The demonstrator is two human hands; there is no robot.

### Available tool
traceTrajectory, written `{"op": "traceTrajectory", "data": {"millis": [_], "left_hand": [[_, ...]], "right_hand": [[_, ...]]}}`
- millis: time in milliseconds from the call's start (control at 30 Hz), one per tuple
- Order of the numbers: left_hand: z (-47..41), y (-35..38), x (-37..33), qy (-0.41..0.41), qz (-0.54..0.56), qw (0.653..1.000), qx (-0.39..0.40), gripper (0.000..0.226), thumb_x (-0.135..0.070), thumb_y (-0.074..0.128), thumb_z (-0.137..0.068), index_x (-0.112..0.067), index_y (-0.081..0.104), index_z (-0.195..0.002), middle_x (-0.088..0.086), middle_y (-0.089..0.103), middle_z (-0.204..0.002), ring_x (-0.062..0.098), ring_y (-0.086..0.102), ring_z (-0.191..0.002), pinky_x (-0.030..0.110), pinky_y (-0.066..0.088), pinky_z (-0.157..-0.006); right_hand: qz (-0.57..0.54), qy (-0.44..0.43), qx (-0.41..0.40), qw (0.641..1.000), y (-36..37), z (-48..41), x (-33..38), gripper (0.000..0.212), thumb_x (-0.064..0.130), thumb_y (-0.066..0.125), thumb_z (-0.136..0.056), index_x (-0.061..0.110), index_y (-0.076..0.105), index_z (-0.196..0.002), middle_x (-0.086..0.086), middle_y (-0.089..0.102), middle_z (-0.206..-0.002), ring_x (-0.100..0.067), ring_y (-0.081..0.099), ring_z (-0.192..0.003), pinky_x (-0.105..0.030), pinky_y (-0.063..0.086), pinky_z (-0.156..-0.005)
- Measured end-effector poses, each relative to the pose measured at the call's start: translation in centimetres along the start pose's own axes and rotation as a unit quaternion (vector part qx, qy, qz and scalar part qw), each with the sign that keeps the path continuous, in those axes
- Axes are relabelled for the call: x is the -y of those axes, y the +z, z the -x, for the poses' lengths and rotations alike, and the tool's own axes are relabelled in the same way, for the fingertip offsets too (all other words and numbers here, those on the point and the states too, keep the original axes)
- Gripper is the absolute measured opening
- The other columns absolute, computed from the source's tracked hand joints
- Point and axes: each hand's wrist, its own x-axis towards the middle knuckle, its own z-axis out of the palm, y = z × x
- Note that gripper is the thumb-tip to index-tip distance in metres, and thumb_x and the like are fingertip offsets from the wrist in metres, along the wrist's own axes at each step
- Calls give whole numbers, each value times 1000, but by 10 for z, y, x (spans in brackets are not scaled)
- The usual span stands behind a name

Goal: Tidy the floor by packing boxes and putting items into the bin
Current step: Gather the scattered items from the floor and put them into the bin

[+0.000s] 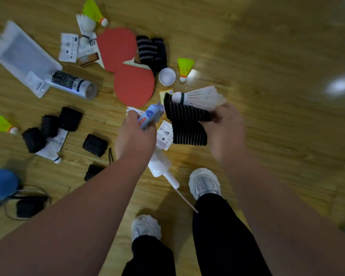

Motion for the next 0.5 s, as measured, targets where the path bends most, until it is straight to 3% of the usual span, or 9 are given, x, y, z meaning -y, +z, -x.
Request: {"op": "traceTrajectory", "data": {"millis": [100, 233, 367, 500], "left_hand": [[29, -28, -39, 40, -12, 999, 3, 19, -36, 53, -88, -24, 38, -84, -2, 47, -74, 20, 43, -56, 27, 23, -49], [79, -64, -85, 91, 19, 995, 31, 20, -33, 53, -89, -23, 37, -82, -2, 45, -73, 16, 39, -55, 28, 23, -49], [134, -92, -122, 157, 28, 983, 88, 25, -32, 54, -90, -24, 35, -75, 0, 44, -67, 18, 36, -54, 31, 25, -50], [206, -94, -168, 243, -6, 959, 144, 27, -30, 55, -92, -24, 35, -76, 2, 41, -67, 17, 32, -55, 31, 25, -51]], "right_hand": [[25, -30, -43, 998, -36, 41, 38, 20, -6, 65, -81, 14, 68, -82, 10, 47, -86, 17, 46, -78, -3, 37, -67], [-77, 3, -110, 991, -81, 106, 77, 24, -1, 65, -84, 23, 66, -78, 6, 52, -92, -10, 55, -86, -19, 47, -74], [-145, 38, -187, 971, -123, 172, 97, 29, 5, 67, -84, 31, 61, -72, 11, 49, -87, -3, 52, -76, -8, 41, -63], [-183, 47, -254, 949, -187, 241, 94, 28, 4, 63, -84, 29, 59, -72, 9, 52, -91, 2, 52, -79, -5, 39, -65]]}}
